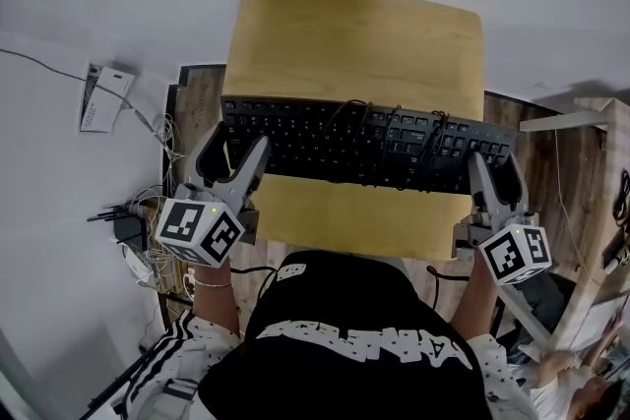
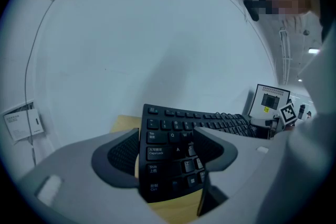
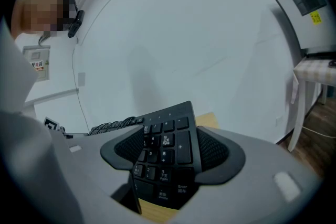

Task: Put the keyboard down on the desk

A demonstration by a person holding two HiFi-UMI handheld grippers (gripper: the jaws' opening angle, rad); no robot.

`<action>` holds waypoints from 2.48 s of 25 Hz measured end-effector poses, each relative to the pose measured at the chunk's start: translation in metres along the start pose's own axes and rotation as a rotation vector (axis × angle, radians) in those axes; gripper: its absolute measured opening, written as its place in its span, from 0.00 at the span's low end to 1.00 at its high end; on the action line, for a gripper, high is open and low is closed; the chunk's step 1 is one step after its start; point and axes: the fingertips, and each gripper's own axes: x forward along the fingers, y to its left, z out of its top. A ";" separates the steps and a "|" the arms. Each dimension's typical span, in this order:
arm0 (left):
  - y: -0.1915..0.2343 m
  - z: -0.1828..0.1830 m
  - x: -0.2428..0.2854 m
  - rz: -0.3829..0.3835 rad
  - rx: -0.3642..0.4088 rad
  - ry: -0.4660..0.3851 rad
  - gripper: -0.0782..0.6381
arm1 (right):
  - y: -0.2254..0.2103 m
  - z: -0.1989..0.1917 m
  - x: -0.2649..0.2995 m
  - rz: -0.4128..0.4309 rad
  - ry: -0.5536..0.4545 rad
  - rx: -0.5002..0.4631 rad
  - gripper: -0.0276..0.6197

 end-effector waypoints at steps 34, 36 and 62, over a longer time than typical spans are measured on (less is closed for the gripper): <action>0.006 -0.009 0.008 -0.036 -0.136 0.184 0.53 | 0.016 0.024 -0.011 -0.131 0.178 0.001 0.53; 0.005 -0.014 0.010 -0.040 -0.136 0.201 0.53 | 0.015 0.022 -0.012 -0.138 0.186 0.002 0.53; 0.011 -0.048 0.030 -0.037 -0.140 0.308 0.53 | -0.004 -0.016 -0.009 -0.203 0.285 0.051 0.54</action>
